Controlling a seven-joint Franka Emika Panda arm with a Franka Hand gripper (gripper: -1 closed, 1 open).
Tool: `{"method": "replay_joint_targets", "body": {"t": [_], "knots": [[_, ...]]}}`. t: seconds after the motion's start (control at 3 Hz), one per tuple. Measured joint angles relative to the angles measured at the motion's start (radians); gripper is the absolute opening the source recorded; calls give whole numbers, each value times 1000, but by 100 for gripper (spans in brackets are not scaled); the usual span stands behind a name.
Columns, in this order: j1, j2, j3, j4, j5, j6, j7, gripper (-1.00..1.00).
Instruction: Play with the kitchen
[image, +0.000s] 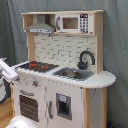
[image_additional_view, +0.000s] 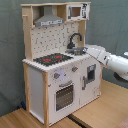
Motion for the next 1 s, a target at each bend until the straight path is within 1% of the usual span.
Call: {"method": "replay_joint_targets", "body": {"t": [0.33, 1.0], "knots": [[0, 0, -28, 21, 0, -5, -105, 100], [0, 10, -89, 35, 0, -5, -336, 100]]}}
